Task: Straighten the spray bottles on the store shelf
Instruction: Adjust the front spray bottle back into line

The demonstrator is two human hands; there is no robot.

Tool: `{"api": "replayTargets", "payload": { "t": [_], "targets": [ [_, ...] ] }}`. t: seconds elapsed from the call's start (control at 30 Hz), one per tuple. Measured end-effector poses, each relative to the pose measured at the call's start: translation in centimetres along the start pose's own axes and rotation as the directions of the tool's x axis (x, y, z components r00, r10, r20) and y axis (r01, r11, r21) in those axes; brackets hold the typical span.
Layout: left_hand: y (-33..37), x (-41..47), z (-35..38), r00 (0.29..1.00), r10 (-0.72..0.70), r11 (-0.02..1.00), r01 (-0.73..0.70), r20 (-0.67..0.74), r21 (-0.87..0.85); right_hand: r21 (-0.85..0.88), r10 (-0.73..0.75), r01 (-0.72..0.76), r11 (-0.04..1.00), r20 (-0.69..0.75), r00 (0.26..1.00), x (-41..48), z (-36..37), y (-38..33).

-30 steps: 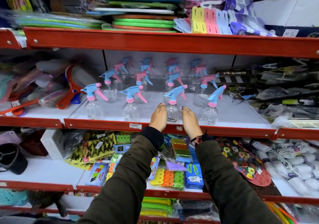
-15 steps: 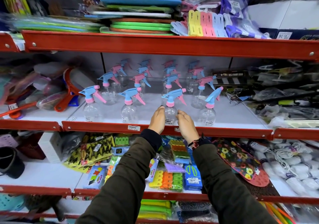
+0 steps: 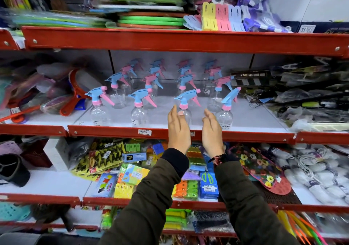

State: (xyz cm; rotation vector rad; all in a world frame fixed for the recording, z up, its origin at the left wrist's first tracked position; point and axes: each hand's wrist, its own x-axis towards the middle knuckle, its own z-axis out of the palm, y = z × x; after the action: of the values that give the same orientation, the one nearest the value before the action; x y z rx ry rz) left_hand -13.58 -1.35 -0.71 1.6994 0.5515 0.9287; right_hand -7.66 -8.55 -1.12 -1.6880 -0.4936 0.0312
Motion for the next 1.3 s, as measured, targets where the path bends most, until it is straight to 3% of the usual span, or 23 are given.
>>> {"api": "replayTargets", "payload": {
  "t": [0.13,0.27,0.4,0.53,0.63,1.0,1.3],
  "targets": [
    [0.6,-2.8,2.3,0.998,0.068,0.998,-0.068,-0.006,-0.005,0.015,-0.036,0.038,0.999,-0.078,0.996,-0.6,-2.7,0.3],
    [0.9,-3.5,4.7,0.993,0.066,0.998,-0.067,0.100,0.005,0.009,-0.009,0.010,1.000,-0.178,0.984,0.2,-5.6,0.8],
    [1.8,-1.9,7.2,0.970,-0.053,0.998,0.044,0.239,0.041,-0.008,0.083,-0.086,0.996,-0.193,0.978,2.9,-7.8,1.4],
    [2.6,0.0,9.2,0.897,-0.197,0.976,0.144,0.395,0.161,-0.077,0.168,-0.175,0.982,-0.090,0.982,5.3,-8.2,1.6],
    [2.5,0.8,10.4,0.895,-0.236,0.970,0.195,0.378,0.145,-0.143,0.173,-0.173,0.974,-0.010,0.985,5.6,-8.2,2.1],
    [2.3,1.7,11.0,0.901,-0.244,0.969,0.235,0.359,0.070,-0.108,0.141,-0.153,0.982,-0.112,0.984,5.2,-8.8,3.1],
    [2.7,1.1,11.3,0.908,-0.209,0.978,0.202,0.363,0.058,-0.120,0.144,-0.145,0.982,-0.012,0.989,5.7,-8.7,3.1]
  ]
}}
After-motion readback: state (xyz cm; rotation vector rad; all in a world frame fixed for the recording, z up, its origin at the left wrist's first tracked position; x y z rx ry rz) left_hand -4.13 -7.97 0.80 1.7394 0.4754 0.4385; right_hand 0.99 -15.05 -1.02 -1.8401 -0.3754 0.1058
